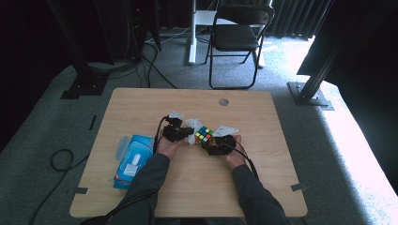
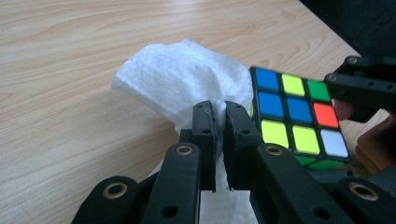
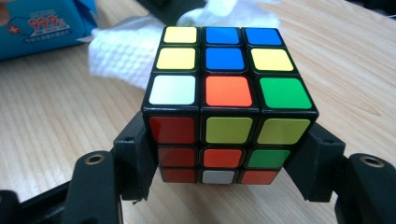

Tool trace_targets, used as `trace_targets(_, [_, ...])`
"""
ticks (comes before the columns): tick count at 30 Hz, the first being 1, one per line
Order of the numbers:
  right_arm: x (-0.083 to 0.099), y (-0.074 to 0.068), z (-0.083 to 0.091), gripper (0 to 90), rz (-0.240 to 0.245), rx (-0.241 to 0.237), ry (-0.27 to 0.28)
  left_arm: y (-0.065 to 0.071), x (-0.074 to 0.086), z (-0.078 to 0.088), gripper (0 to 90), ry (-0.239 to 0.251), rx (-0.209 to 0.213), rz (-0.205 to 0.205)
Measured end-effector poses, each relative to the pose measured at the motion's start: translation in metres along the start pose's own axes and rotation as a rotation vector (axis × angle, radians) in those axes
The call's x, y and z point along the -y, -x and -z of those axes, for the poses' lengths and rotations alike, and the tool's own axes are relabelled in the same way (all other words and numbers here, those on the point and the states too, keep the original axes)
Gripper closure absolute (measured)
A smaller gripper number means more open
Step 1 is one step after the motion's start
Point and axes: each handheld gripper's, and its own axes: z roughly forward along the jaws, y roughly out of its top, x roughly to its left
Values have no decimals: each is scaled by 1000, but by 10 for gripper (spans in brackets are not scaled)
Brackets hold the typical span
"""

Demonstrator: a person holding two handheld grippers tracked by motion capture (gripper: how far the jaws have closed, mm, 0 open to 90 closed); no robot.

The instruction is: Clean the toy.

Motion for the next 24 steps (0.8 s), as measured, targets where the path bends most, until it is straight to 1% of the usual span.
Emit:
trace_targets(2, [0,-1,-1,341,3,-7,-1,0,-1,2,845,17,16,0])
trace_targets(3, [0,-1,-1,341,3,-7,-1,0,-1,2,845,17,16,0])
trace_targets(4, [0,-1,-1,340,7,-11,-1,1,-3,3,845,29,29,-4])
trace_targets(5, [-1,-2,-1,341,10,-21,0,1,-3,3,845,34,34,-5])
trace_targets(8, [-2,-4,-1,341,21,-20,2,1,-3,1,845,16,46,-12])
trace_targets(9, [-2,-4,-1,341,21,-20,2,1,-3,1,844,16,46,-12])
trace_targets(10, [-3,-4,-1,341,24,-20,5,1,-2,-1,844,0,38,-15])
trace_targets(13, [-4,-5,1,341,27,-19,12,-2,1,-5,845,-23,45,-5])
trace_targets(15, [-5,-5,1,341,31,-16,12,-4,3,-7,846,-22,53,12])
trace_targets(16, [-5,-5,1,340,34,-15,10,-4,4,-7,846,-23,53,13])
trace_targets(18, [-4,-5,2,341,34,-17,8,-4,5,-8,846,-30,48,7])
trace_targets(24, [-2,-5,2,341,30,-24,4,-5,7,-9,846,-35,50,1])
